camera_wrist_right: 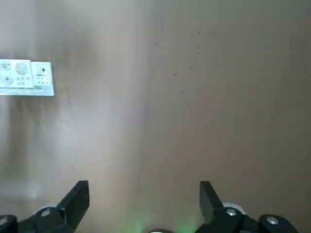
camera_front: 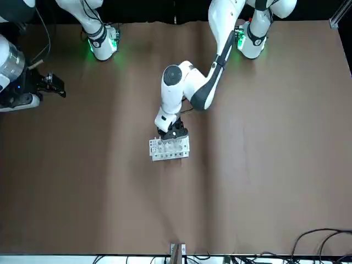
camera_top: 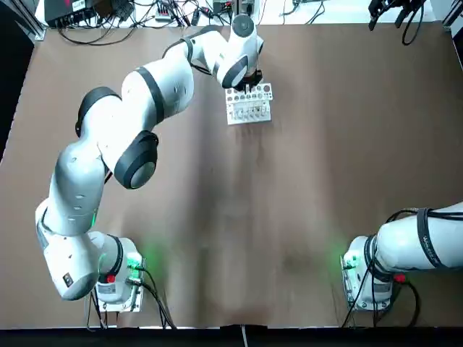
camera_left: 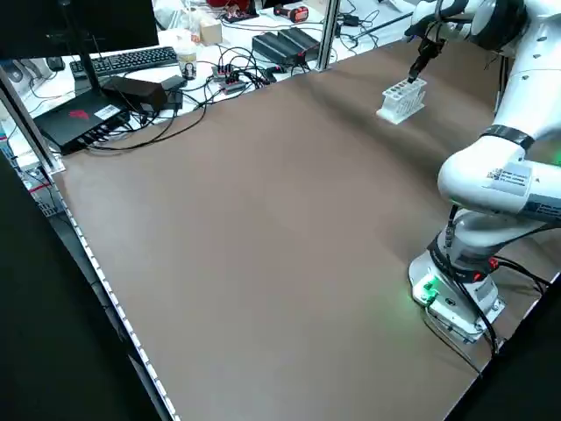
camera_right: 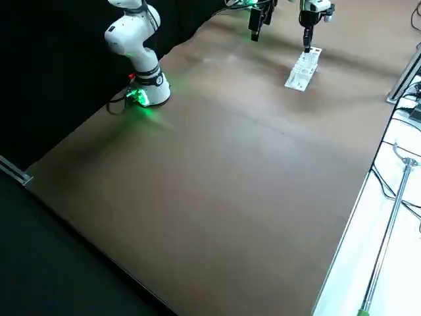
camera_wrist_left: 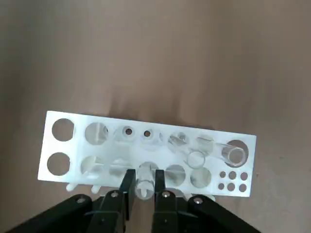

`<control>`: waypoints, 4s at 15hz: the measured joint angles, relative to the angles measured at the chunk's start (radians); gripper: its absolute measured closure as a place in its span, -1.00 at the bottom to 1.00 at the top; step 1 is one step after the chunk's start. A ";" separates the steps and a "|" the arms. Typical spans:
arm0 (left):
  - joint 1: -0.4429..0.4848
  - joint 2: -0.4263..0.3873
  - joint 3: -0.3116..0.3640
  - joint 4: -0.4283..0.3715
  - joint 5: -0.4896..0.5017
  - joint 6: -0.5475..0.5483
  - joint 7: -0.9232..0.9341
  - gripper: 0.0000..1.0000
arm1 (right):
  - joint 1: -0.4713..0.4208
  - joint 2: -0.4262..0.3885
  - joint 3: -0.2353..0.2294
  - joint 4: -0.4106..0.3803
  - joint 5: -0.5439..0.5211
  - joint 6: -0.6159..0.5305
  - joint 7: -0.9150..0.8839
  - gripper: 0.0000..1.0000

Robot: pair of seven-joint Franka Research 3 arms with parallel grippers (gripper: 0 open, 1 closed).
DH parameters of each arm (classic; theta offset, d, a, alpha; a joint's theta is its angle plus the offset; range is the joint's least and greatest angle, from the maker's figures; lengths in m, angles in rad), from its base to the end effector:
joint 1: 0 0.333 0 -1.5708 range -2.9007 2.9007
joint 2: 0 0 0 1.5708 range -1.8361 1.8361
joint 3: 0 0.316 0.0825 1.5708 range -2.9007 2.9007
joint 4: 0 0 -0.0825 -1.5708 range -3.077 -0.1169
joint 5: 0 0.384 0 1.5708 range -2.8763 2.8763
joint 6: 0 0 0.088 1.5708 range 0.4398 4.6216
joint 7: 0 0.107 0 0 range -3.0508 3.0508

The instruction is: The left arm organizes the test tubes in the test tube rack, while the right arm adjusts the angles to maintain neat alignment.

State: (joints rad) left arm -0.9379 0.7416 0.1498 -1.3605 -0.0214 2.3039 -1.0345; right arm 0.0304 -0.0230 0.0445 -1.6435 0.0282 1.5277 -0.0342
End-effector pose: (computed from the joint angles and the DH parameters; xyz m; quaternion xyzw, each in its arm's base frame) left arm 0.5130 -0.5539 0.3040 0.9883 0.1039 0.0953 0.0584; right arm 0.5388 0.0438 0.5995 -0.9973 -0.0544 0.0467 0.0126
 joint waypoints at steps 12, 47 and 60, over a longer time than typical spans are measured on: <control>0.001 -0.004 0.002 0.000 0.000 -0.002 0.000 0.64 | 0.000 0.000 0.000 0.000 0.000 0.000 0.000 -1.00; -0.016 -0.167 0.004 0.011 0.122 -0.173 -0.074 0.64 | 0.000 -0.001 0.007 0.000 0.000 -0.001 0.000 -1.00; -0.018 -0.166 0.004 0.011 0.217 -0.101 -0.144 0.63 | 0.000 -0.001 0.006 0.000 0.000 -0.001 0.000 -1.00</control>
State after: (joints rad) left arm -0.9563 0.5759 0.1533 -1.3498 0.1960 2.2031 -1.1787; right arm 0.0302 -0.0238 0.0508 -1.6432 0.0282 1.5265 -0.0342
